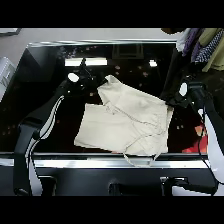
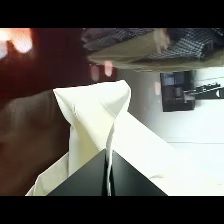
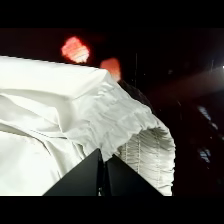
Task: Fold the clothes and pants, and hang the long-sleeved shirts on hangers.
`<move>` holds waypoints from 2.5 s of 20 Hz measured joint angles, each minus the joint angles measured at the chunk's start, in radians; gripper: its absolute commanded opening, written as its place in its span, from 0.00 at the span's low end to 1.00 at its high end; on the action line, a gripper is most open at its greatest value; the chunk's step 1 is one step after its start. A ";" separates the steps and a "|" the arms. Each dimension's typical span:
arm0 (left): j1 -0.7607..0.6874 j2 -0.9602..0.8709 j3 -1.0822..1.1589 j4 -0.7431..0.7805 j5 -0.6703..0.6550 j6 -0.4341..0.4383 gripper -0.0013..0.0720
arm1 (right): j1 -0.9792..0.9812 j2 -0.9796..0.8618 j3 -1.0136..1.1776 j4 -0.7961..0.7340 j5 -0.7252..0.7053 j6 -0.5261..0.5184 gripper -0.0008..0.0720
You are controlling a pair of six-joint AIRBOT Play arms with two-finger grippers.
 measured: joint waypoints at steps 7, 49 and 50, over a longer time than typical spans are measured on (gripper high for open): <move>0.055 0.086 0.003 -0.003 0.011 0.051 0.03 | 0.000 0.051 0.057 0.028 -0.141 -0.077 0.04; 0.008 1.032 -1.080 0.594 -0.277 -0.153 0.31 | 0.000 1.002 -0.566 0.386 0.389 -0.492 0.05; 0.008 1.045 -1.109 0.590 -0.274 -0.150 0.56 | 0.000 1.030 -0.596 0.388 0.411 -0.487 0.05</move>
